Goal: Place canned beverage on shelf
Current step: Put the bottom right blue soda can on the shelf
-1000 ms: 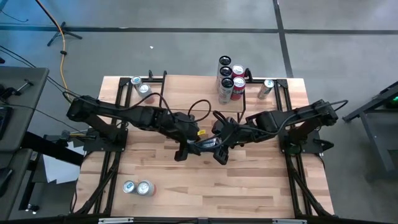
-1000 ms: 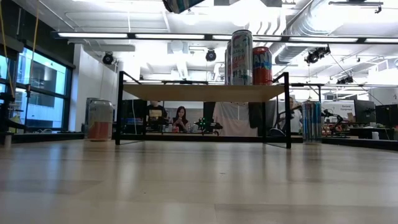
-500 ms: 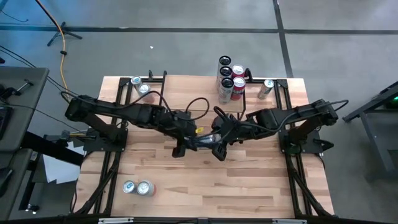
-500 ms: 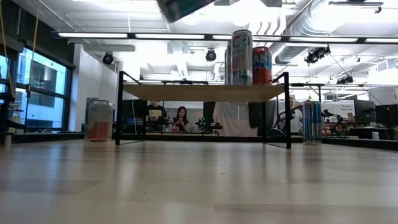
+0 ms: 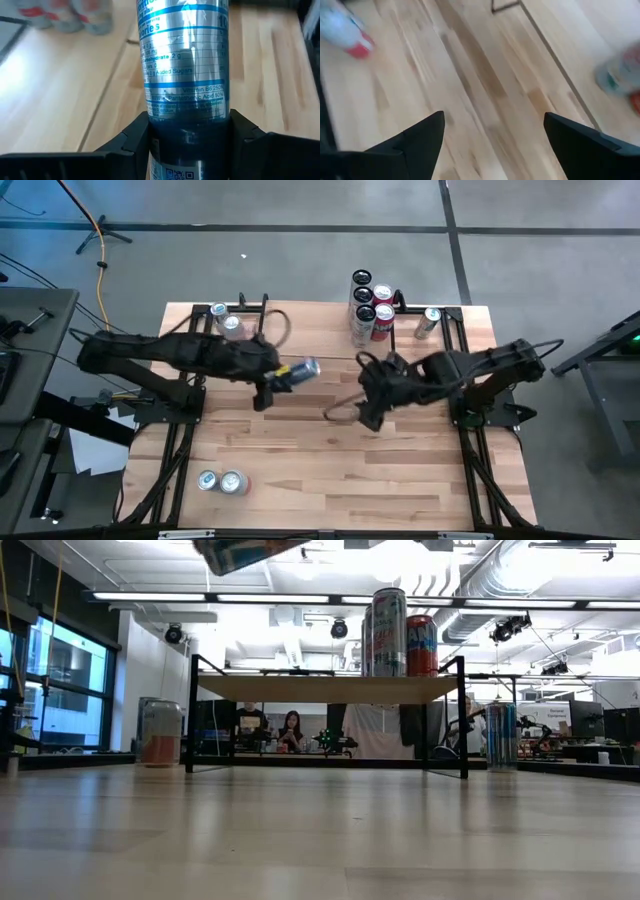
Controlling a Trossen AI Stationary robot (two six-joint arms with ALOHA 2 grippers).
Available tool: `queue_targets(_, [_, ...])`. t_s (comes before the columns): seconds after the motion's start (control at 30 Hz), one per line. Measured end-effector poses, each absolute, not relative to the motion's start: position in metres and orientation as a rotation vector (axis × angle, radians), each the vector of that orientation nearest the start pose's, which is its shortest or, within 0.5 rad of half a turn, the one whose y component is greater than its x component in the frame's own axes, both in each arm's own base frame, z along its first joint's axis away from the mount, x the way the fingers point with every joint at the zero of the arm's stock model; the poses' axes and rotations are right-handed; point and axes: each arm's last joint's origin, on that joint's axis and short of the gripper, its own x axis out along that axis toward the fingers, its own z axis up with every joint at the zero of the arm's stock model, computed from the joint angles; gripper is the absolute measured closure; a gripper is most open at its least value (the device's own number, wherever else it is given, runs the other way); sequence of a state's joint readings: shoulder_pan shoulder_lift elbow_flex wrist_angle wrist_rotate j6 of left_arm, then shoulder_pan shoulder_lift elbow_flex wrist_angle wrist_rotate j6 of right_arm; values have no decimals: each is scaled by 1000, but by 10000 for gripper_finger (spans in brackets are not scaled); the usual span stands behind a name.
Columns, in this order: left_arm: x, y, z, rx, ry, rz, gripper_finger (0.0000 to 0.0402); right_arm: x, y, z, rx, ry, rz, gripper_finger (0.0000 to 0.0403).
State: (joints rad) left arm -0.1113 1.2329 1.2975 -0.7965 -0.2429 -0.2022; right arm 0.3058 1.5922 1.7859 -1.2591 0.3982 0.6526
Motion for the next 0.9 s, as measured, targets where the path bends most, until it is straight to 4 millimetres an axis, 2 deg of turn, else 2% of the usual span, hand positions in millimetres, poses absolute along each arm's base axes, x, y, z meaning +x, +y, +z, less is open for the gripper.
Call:
queue_targets(0.2, [208, -24, 344, -261, 444, 214, 274, 271, 102, 360, 149, 1035, -435, 76])
queue_targets(0.37, [200, -29, 332, -347, 202, 168, 274, 250, 117, 335, 267, 966, -407, 76])
queue_targets(0.43, [203, -30, 333, -345, 132, 149, 274, 242, 118, 327, 375, 860, -398, 76])
queue_targets(0.53, [207, -31, 335, -333, 78, 136, 274, 236, 119, 319, 529, 612, -338, 76])
queue_targets(0.63, [211, -32, 340, -326, 17, 125, 274, 239, 114, 317, 628, 365, -222, 75])
queue_targets(0.77, [216, -33, 346, -313, -68, 115, 274, 248, 102, 321, 618, 71, -129, 75])
queue_targets(0.9, [220, -31, 346, -310, -87, 151, 274, 257, 89, 326, 529, -56, -143, 75])
